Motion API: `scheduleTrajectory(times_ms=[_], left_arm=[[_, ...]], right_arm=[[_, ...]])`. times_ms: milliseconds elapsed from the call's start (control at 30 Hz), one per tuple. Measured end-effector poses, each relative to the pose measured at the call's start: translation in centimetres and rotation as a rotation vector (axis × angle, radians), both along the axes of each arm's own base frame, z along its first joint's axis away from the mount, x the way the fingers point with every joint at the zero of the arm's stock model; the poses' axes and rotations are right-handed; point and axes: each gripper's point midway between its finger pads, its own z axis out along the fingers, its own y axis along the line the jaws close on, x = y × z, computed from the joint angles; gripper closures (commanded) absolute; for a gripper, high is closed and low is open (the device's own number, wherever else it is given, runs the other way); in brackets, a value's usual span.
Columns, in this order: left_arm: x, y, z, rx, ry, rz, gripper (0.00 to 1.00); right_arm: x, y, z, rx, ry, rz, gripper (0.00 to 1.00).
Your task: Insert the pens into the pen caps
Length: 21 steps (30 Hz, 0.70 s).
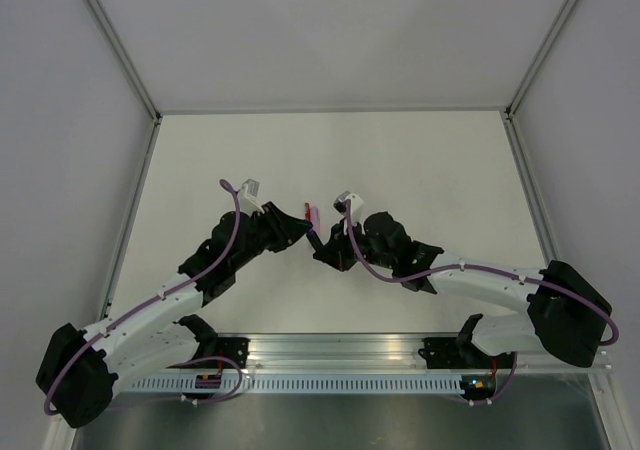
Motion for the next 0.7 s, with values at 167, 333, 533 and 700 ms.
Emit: scheduleTrajectory(times_ms=[167,333,533,700], left_arm=[[-0.3,-0.3,-0.3,0.008,-0.003,0.002,0.97],[-0.3,-0.2,-0.4,0.007,-0.004,0.001,0.9],[-0.8,-0.2,0.0,-0.005,-0.014,-0.013,0.65],[-2.1,-0.2,1.2,-0.028,-0.041,-0.058,0.48]], right_arm=[[-0.1,-0.2,0.0,-0.006,-0.002,-0.008,1.0],[-0.2,-0.3,-0.1,-0.01,-0.001,-0.004,1.0],[-0.5,-0.1,0.0,-0.006,-0.004,0.024,1.0],[-0.9,0.2,1.8,0.044,-0.035,0.055,1.0]])
